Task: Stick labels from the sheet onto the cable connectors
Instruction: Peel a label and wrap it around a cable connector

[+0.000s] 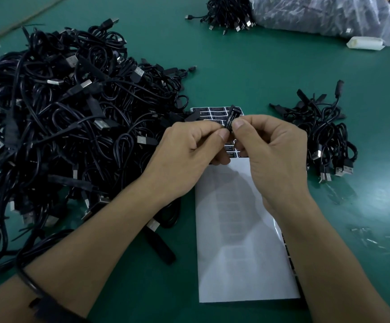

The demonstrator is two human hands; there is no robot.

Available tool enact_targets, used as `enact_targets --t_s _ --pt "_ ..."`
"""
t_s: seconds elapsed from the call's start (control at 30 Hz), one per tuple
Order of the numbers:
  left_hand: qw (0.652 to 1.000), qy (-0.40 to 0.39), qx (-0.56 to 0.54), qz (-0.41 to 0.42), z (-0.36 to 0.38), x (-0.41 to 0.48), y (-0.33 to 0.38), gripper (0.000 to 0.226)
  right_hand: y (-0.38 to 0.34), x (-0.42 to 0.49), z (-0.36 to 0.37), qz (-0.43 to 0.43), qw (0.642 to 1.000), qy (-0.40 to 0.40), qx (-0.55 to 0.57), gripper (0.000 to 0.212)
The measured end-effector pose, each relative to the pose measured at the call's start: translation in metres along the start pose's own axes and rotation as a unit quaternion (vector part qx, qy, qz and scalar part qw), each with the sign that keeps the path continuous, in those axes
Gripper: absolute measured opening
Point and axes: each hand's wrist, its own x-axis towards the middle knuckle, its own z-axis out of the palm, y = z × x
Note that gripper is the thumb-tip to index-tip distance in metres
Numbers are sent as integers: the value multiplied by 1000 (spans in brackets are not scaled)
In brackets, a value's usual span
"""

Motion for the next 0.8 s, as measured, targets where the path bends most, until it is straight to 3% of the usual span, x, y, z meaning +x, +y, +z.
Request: enact_targets --t_s 0.8 --pt "997 49 -36 -37 -1 2 -2 27 -9 -7 5 -19 998 35 -45 11"
